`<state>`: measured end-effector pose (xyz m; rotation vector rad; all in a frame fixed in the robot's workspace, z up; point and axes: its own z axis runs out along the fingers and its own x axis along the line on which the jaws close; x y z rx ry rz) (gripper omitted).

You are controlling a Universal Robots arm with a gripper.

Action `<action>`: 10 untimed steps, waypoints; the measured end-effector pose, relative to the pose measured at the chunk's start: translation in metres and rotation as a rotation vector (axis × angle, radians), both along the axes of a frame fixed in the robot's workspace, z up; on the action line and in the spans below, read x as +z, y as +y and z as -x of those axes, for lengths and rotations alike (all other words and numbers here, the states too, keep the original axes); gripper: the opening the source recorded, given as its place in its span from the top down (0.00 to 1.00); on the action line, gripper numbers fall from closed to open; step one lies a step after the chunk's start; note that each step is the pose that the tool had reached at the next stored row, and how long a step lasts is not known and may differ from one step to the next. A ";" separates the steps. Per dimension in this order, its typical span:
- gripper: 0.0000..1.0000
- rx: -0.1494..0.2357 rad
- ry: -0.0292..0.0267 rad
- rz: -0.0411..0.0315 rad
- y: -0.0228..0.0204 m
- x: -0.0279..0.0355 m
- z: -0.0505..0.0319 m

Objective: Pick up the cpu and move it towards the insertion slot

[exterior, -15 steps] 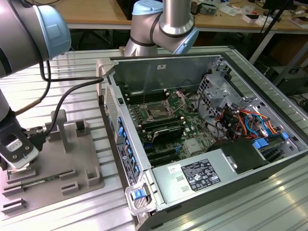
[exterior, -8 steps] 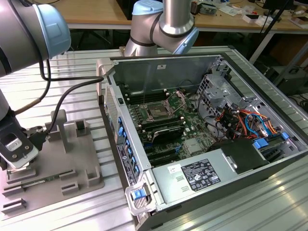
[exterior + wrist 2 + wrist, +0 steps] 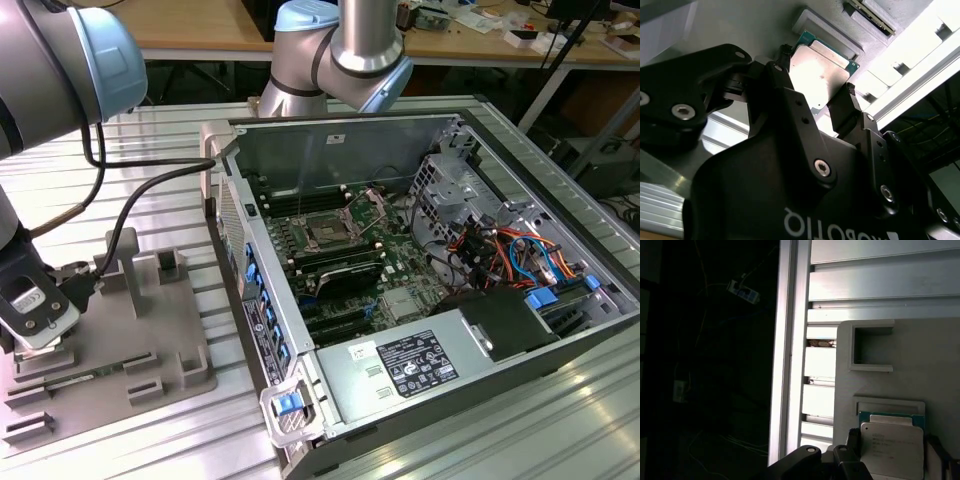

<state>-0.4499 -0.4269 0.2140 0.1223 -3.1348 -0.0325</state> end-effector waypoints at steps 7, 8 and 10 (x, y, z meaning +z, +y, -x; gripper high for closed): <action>0.45 0.000 -0.0003 -0.0002 0.0000 0.0037 0.0000; 0.45 0.000 -0.0004 -0.0002 0.0000 0.0041 0.0000; 0.45 0.000 -0.0004 -0.0003 0.0000 0.0048 0.0000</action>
